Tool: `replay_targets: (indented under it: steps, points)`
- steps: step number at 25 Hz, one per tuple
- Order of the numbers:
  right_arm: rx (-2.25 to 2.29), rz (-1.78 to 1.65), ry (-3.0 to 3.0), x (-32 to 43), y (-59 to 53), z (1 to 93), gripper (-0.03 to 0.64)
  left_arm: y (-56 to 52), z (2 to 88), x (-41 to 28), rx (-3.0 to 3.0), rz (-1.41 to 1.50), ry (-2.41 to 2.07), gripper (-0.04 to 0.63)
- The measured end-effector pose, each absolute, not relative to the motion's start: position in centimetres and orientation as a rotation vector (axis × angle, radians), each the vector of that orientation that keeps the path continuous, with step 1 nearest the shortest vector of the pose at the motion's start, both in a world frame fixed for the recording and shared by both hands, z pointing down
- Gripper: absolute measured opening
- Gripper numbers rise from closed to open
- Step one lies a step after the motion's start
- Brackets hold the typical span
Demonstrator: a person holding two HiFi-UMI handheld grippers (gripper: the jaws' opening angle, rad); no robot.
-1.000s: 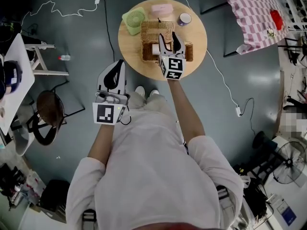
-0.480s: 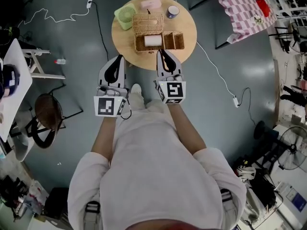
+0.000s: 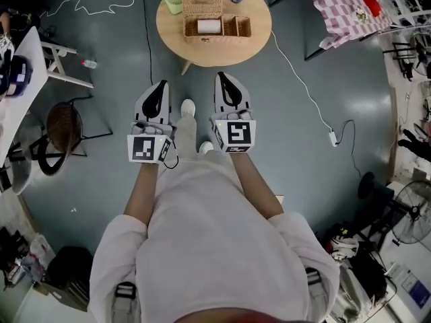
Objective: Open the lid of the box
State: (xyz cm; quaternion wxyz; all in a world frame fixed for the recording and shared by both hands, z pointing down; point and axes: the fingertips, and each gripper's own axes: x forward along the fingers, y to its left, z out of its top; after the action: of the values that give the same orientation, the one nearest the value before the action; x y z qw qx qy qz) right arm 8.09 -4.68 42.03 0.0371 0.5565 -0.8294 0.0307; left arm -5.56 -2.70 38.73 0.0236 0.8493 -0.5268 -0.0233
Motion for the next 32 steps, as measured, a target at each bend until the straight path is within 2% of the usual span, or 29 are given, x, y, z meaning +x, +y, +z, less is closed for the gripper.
replay_targets:
  steps: [10,32]
  points:
    - [1.756,-0.077,-2.590,9.0,4.6,37.5,-0.002,6.1,36.2,-3.2,2.701,-0.093,-1.611,-0.004]
    - [1.826,-0.256,-2.557,7.3,5.4,32.8,-0.003,5.3,34.3,-4.7,2.755,-0.172,-1.529,-0.005]
